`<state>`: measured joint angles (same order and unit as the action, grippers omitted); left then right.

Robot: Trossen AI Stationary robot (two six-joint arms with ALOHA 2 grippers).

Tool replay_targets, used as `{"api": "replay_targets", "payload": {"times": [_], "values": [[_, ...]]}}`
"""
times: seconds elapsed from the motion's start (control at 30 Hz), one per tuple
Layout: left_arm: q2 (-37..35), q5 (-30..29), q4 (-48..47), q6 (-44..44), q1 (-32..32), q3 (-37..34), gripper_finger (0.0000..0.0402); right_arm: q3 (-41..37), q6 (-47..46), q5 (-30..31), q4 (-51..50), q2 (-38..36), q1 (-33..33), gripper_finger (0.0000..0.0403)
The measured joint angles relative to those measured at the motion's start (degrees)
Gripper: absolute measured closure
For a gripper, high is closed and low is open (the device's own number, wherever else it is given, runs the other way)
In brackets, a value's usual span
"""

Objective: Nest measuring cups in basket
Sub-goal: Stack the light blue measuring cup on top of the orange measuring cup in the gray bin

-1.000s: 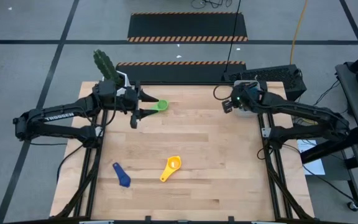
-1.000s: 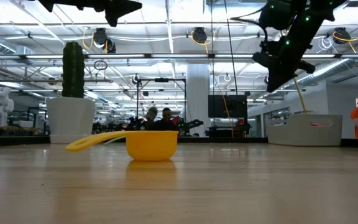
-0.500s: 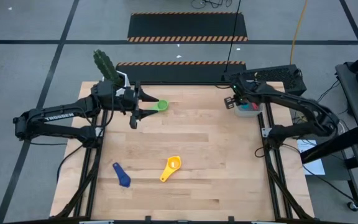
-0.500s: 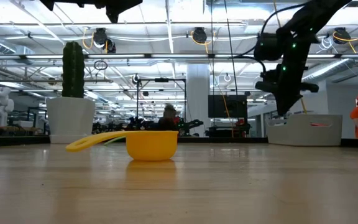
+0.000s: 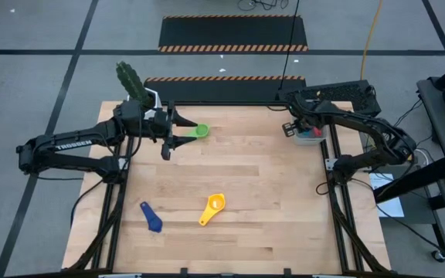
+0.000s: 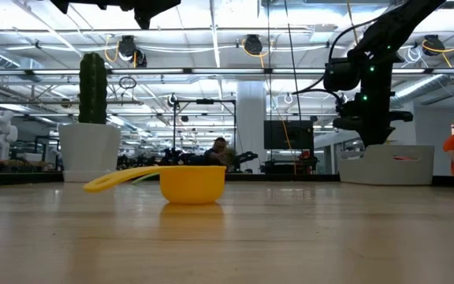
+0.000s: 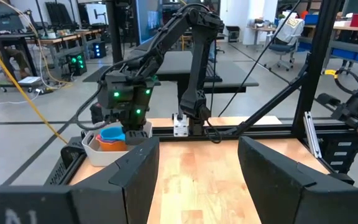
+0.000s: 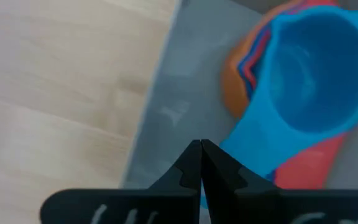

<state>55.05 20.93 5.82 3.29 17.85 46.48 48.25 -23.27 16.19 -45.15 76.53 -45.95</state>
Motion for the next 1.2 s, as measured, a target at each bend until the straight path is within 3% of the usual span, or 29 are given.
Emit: {"api": "replay_targets", "payload": {"times": [0.43, 1.2], "values": [[0.00, 0.06, 0.20, 0.34, 0.00, 0.00, 0.0181, 0.00, 0.62, 5.11, -4.50, 0.00, -0.42, 0.0403], [0.00, 0.20, 0.24, 0.50, 0.00, 0.00, 0.0181, 0.00, -0.20, 6.71, -11.23, -0.02, -0.98, 0.0403]]}}
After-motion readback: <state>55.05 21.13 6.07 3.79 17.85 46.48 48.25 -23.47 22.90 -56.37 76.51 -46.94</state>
